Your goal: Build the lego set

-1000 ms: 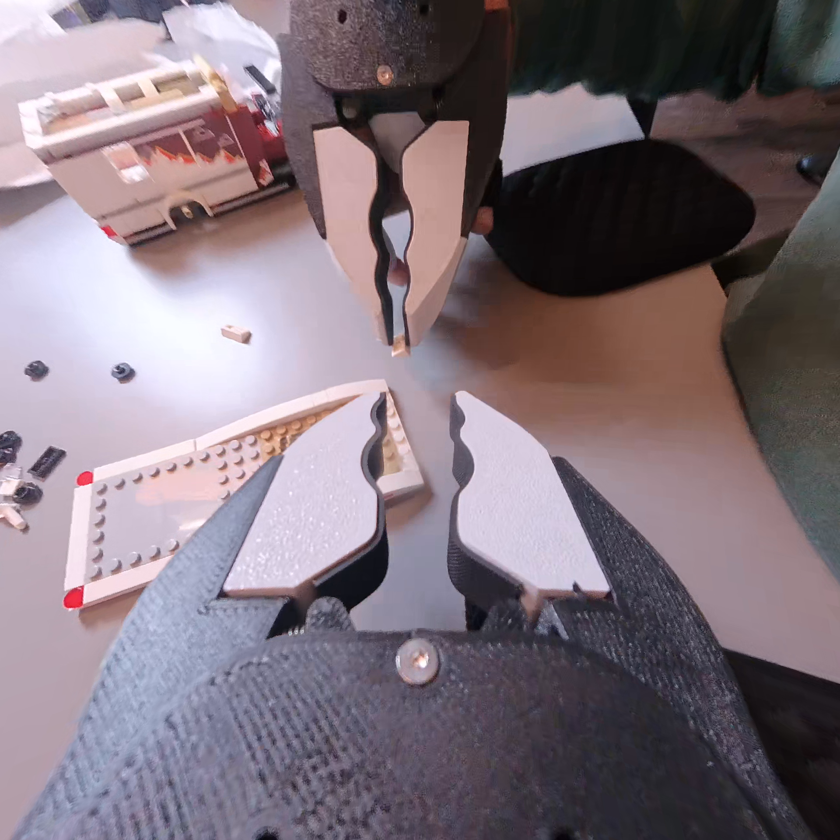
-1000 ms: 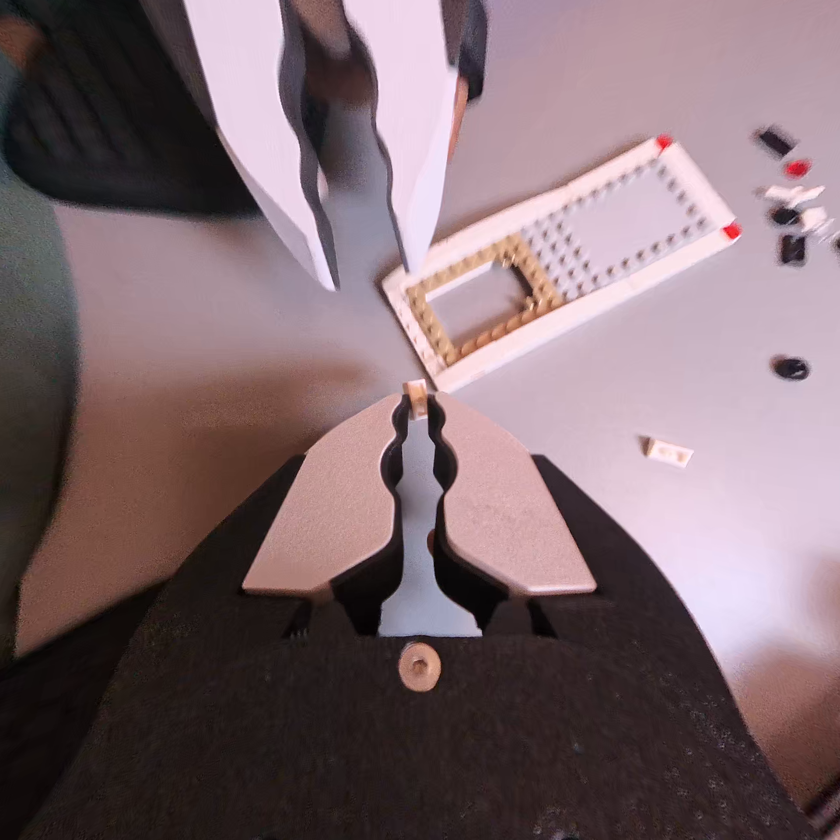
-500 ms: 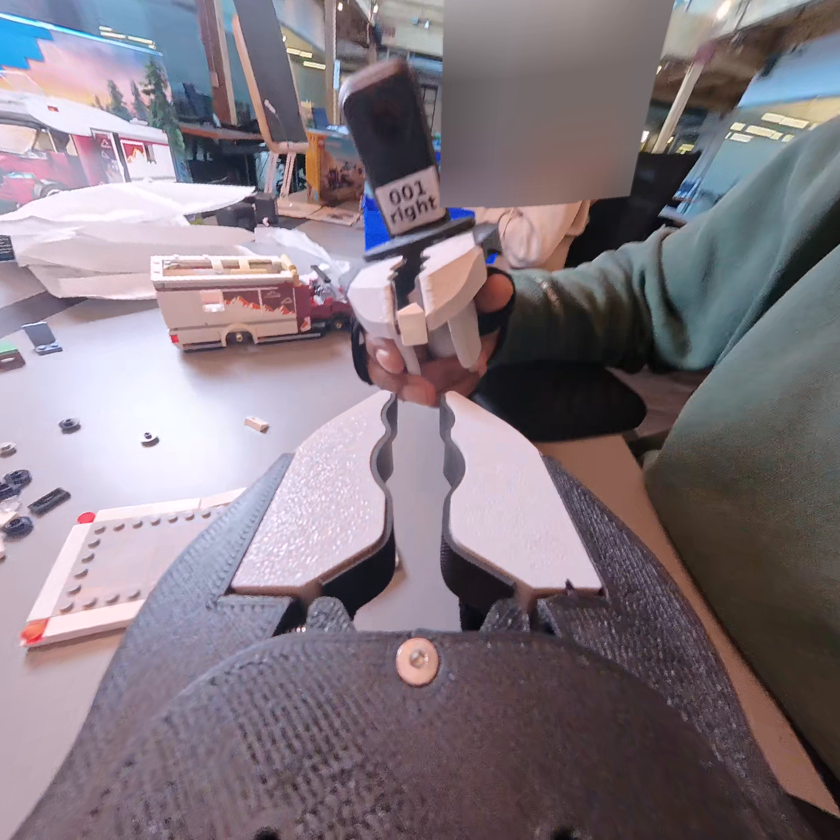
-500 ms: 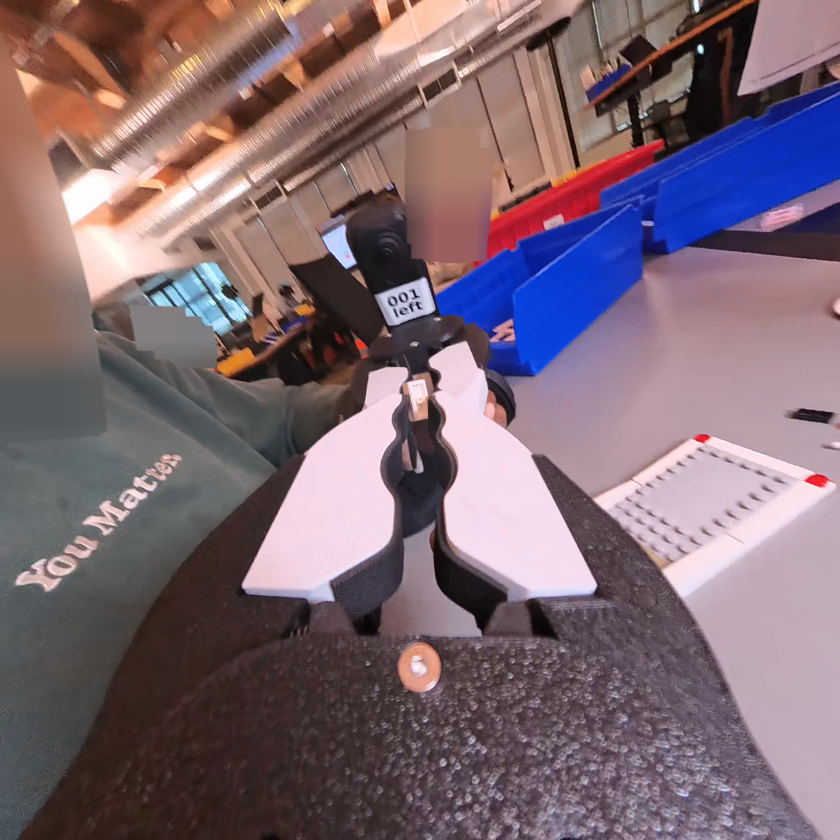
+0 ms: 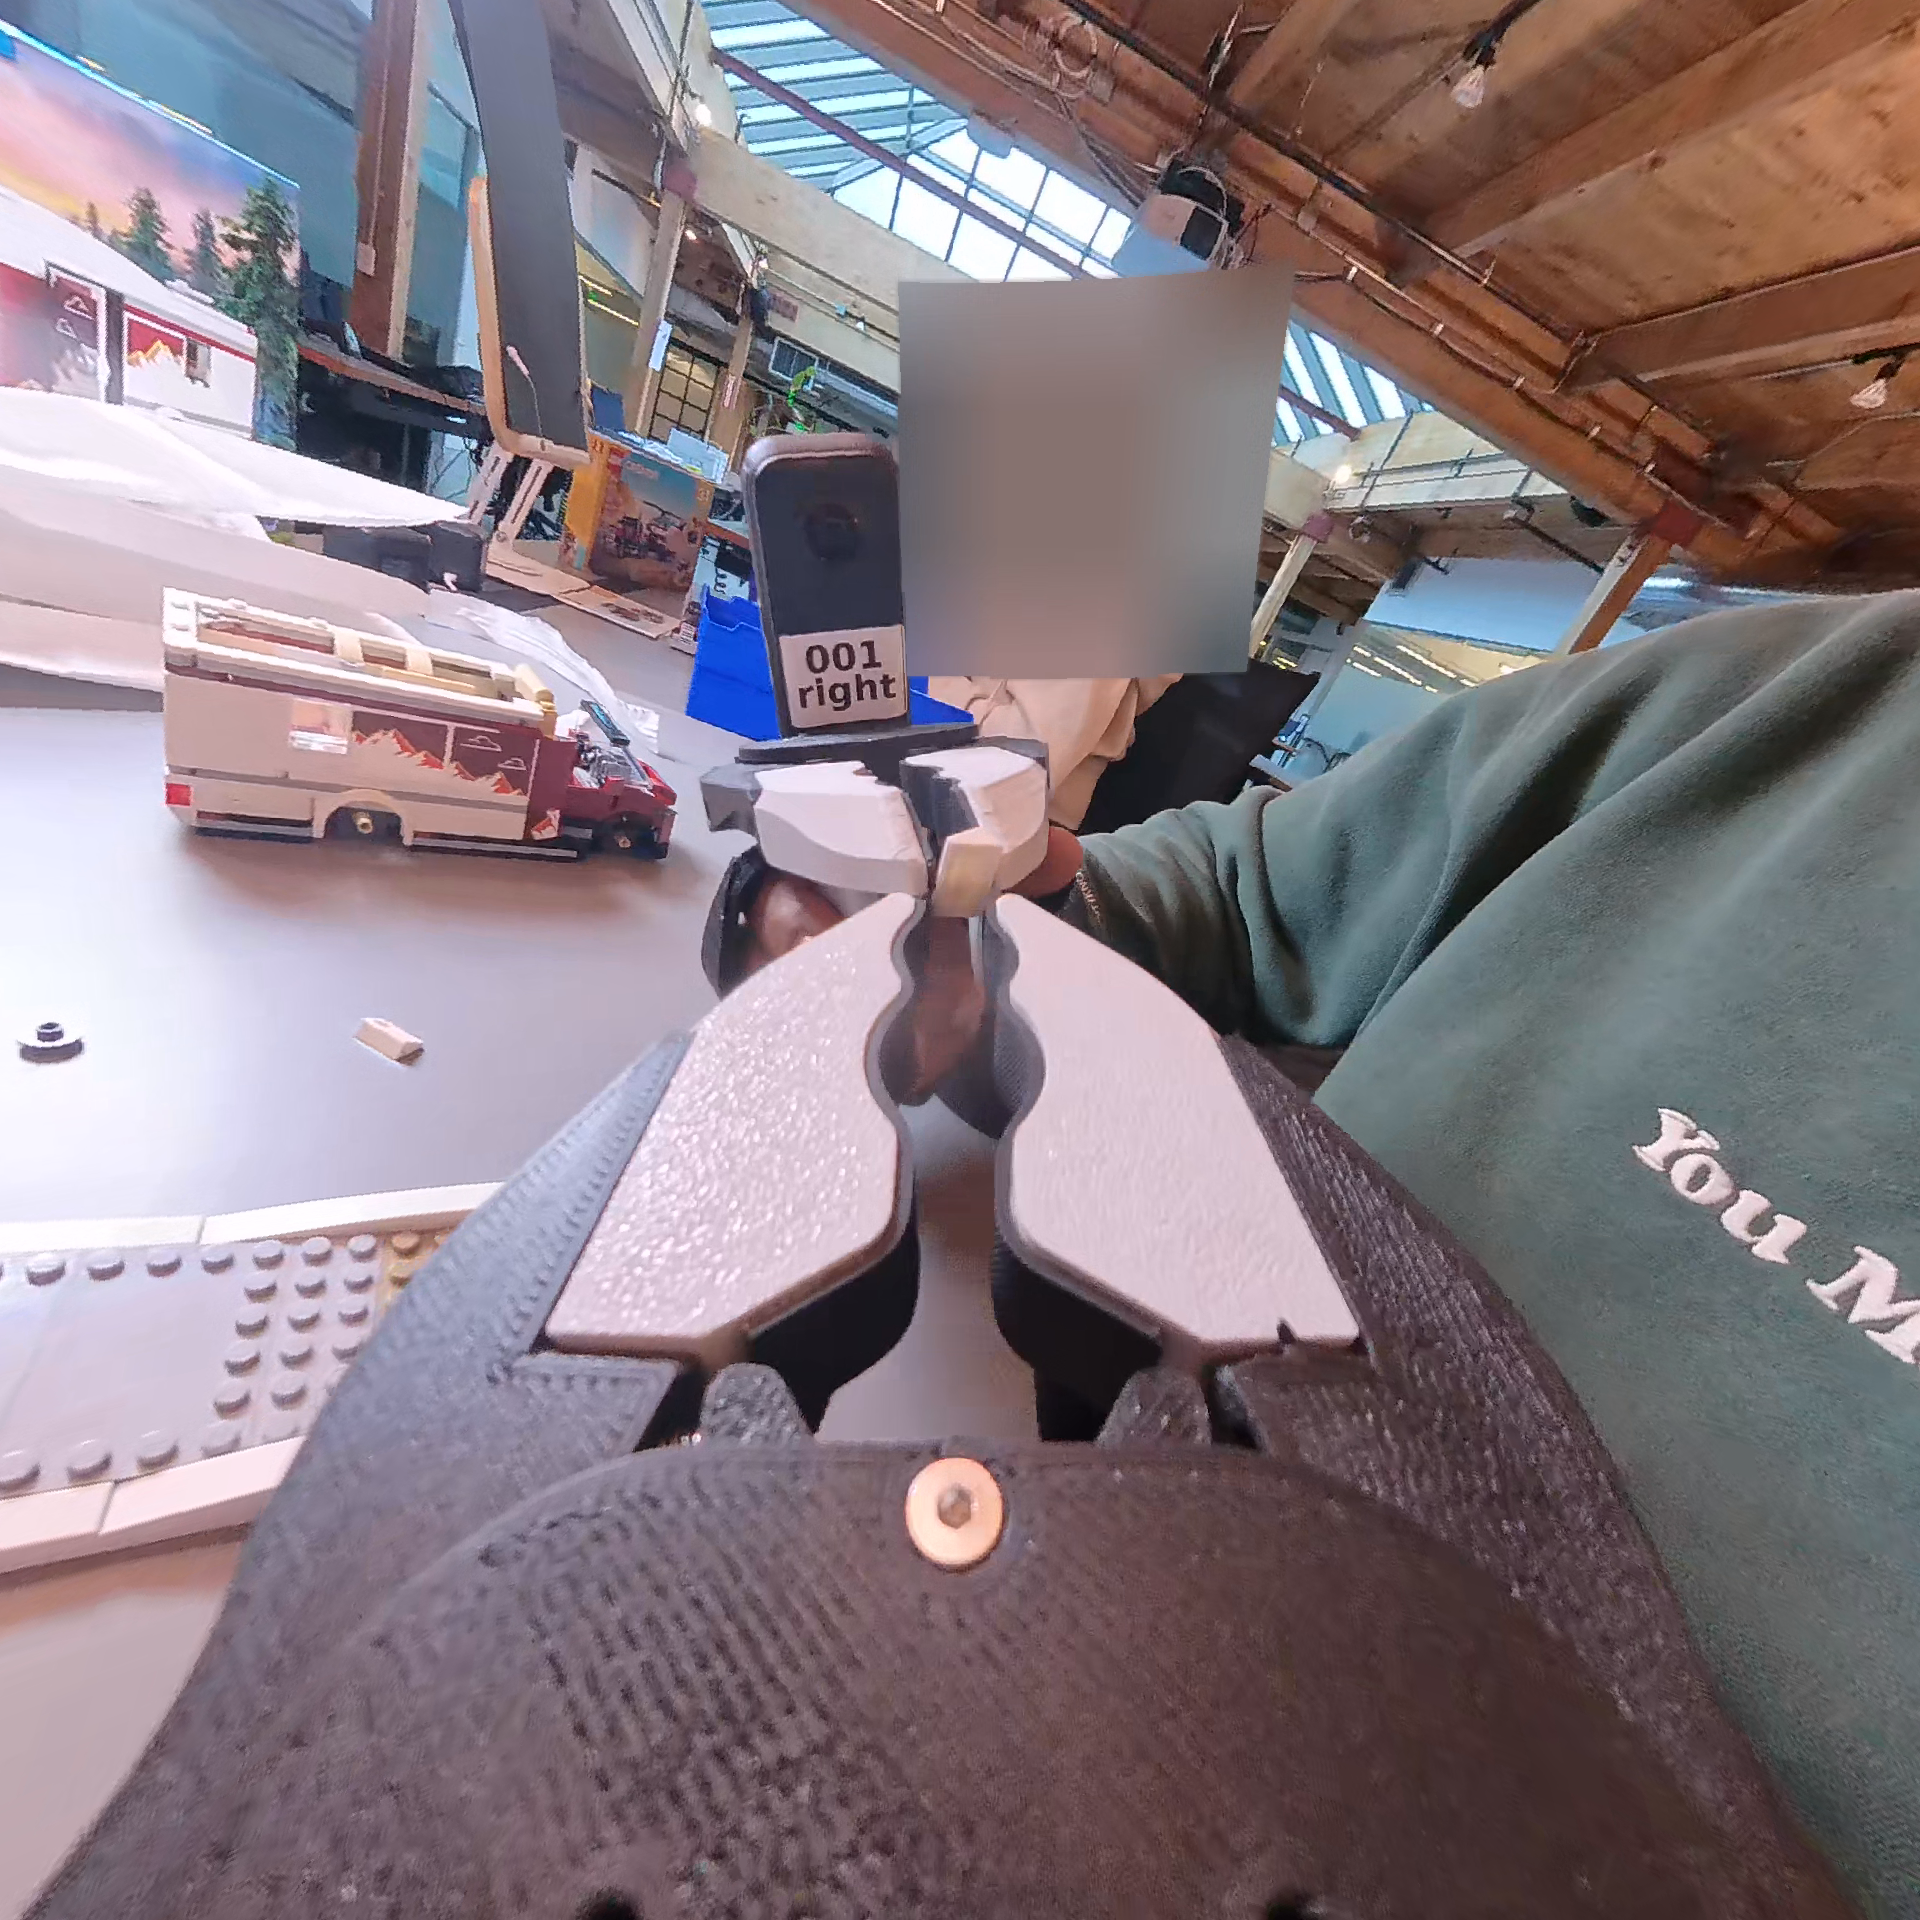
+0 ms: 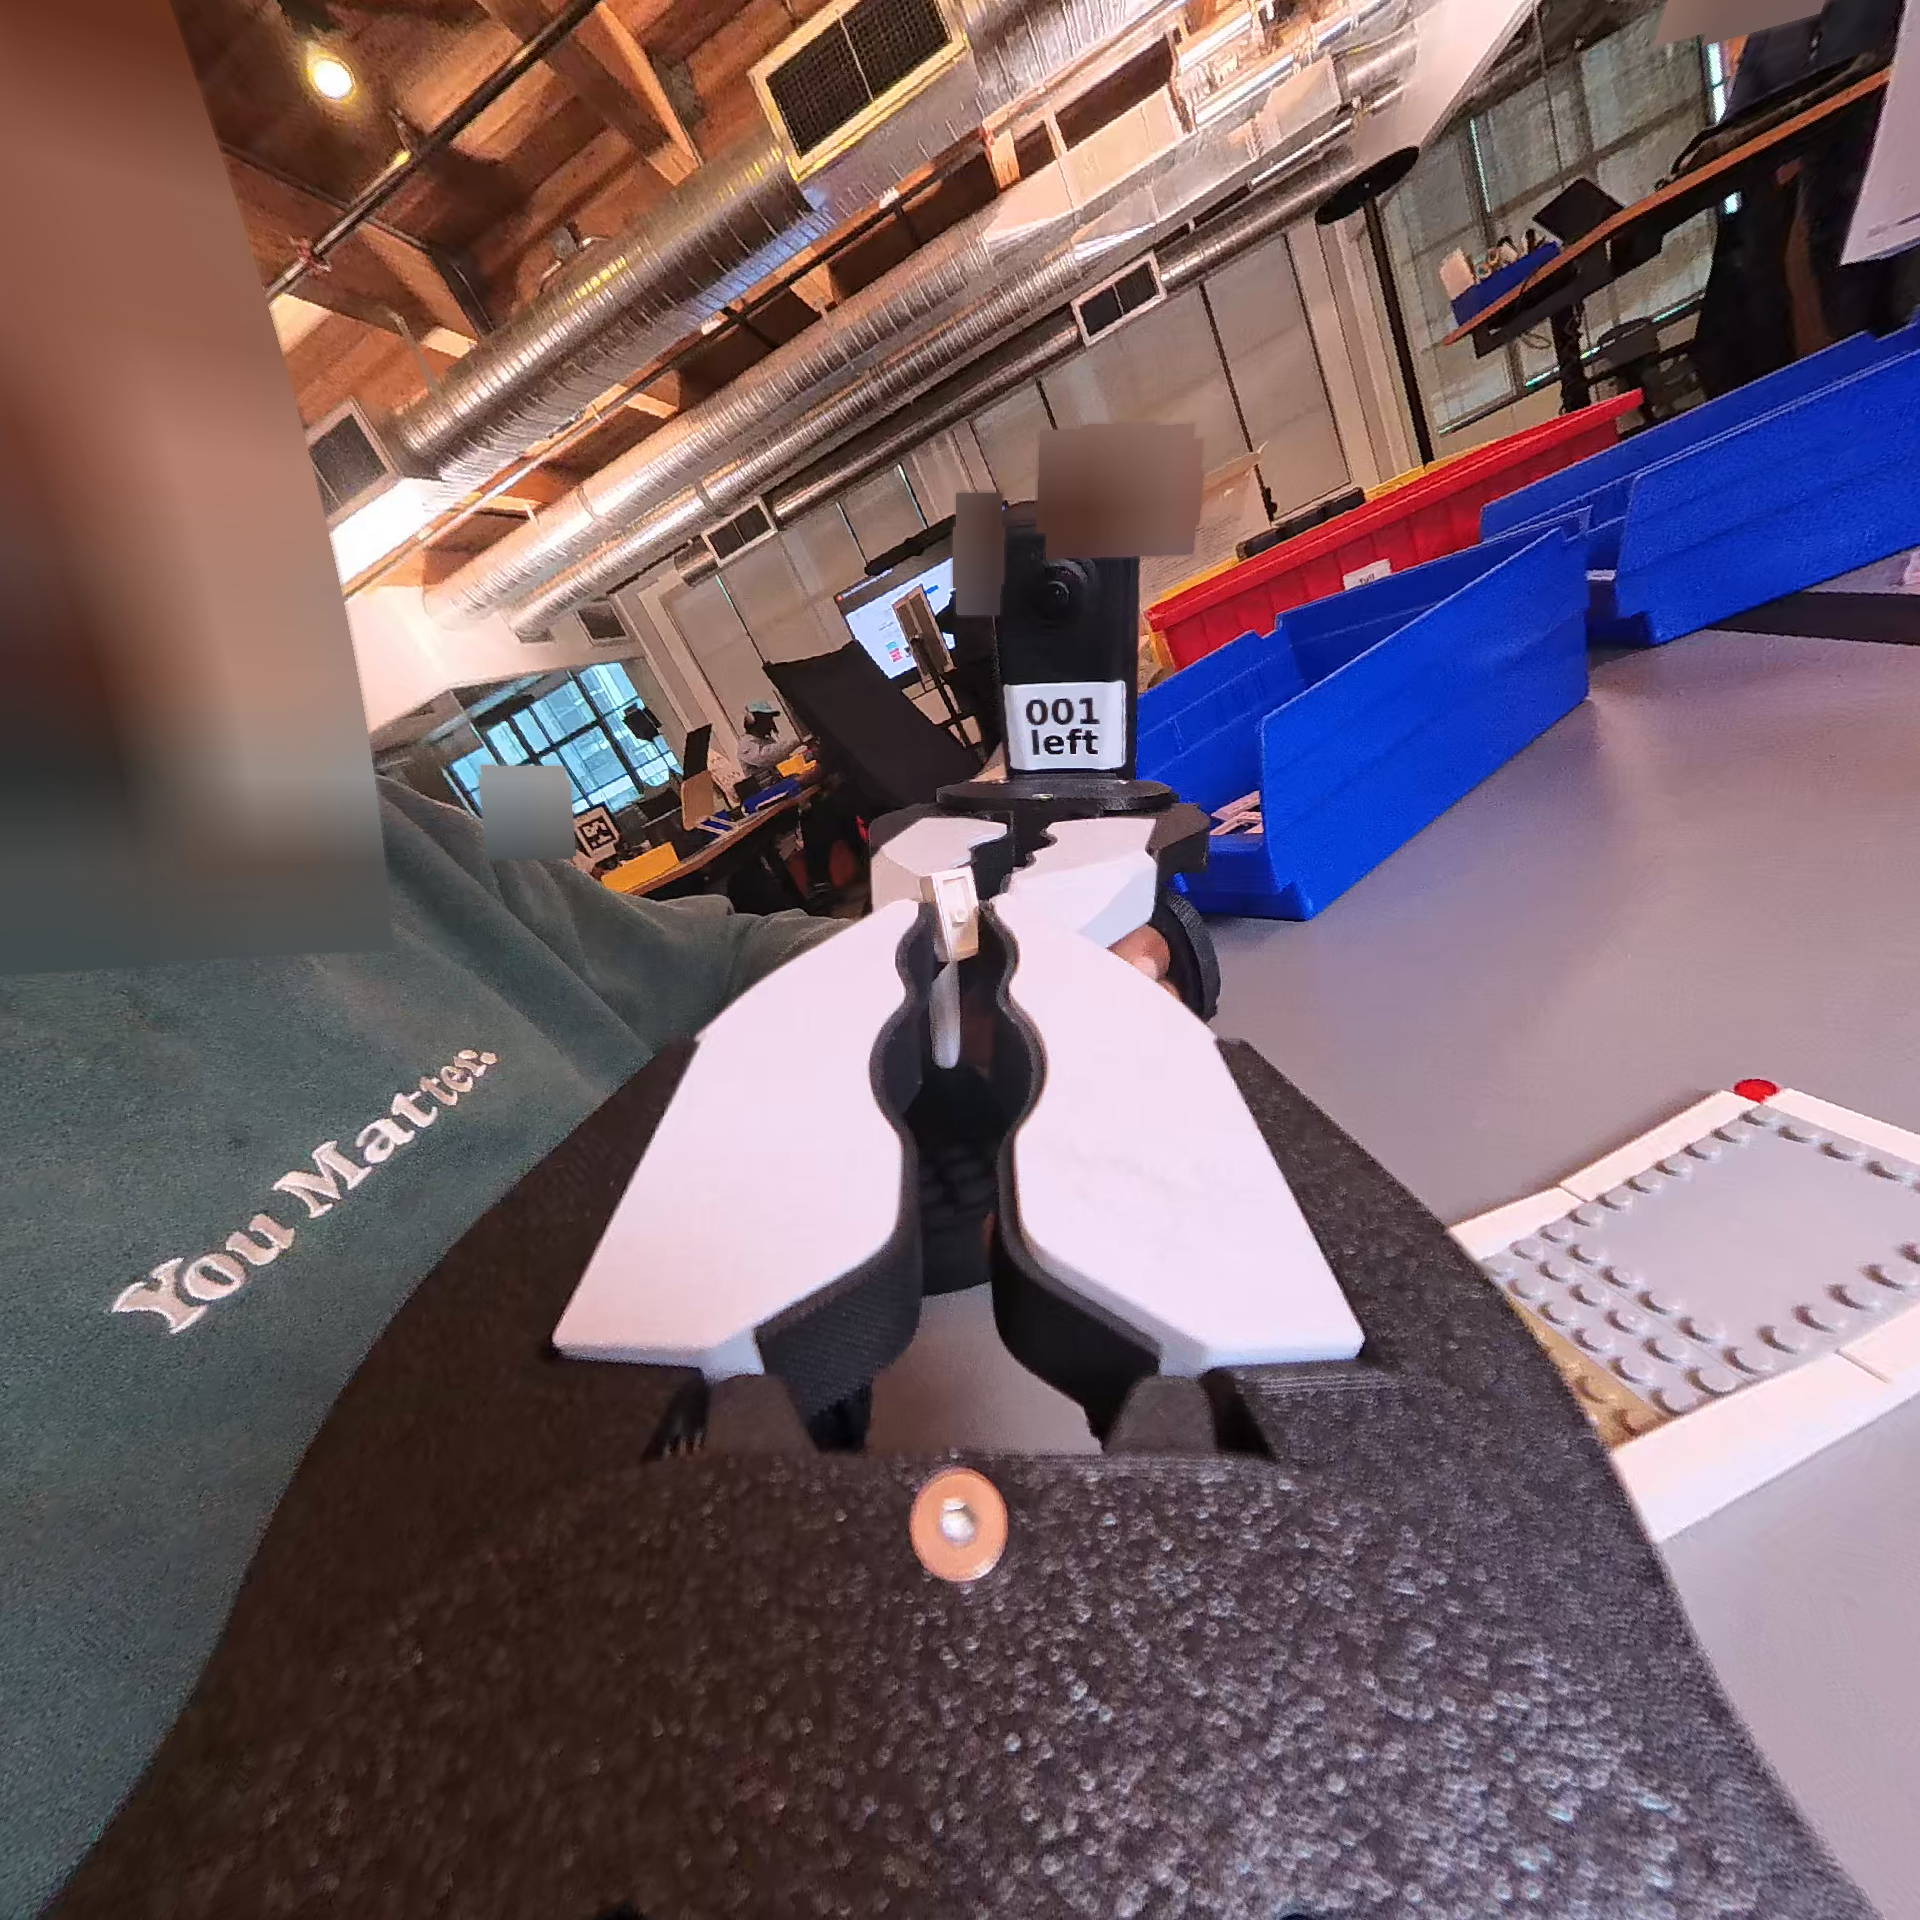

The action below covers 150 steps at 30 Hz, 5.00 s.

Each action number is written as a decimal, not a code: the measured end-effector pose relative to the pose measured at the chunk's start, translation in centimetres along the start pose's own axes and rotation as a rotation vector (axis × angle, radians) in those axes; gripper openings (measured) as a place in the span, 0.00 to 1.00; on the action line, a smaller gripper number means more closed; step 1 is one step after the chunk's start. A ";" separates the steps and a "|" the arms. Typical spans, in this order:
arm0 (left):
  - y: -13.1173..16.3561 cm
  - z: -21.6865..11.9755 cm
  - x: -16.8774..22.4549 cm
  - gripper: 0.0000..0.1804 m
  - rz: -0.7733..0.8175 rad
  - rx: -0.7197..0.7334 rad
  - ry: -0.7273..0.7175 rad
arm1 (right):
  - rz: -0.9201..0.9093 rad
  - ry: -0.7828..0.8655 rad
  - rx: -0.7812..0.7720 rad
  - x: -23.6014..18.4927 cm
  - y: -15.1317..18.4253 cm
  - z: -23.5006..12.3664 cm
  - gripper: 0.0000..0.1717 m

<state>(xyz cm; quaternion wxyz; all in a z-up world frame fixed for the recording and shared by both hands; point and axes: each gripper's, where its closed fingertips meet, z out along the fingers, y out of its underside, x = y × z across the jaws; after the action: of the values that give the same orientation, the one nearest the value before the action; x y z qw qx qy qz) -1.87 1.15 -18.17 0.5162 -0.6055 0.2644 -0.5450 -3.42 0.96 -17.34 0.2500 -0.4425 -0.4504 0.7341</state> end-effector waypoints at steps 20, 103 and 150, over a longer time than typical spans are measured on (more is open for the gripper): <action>0.6 -0.6 -2.2 0.05 -0.039 -0.033 -0.101 | -0.079 0.127 -0.070 1.6 0.4 -0.7 0.09; 1.7 0.0 -1.1 0.03 0.058 -0.094 -0.060 | -0.070 0.085 -0.149 1.1 2.3 -1.3 0.01; 3.0 -4.0 -8.4 0.02 0.174 -0.230 -0.454 | -0.102 0.714 -1.218 22.9 3.2 -9.3 0.15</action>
<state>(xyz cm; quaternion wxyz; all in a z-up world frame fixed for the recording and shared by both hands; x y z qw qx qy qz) -7.06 6.21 -24.67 0.5347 -0.7421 0.2530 -0.3152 -6.28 21.05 -31.71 0.1244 -0.6957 -0.6917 0.1489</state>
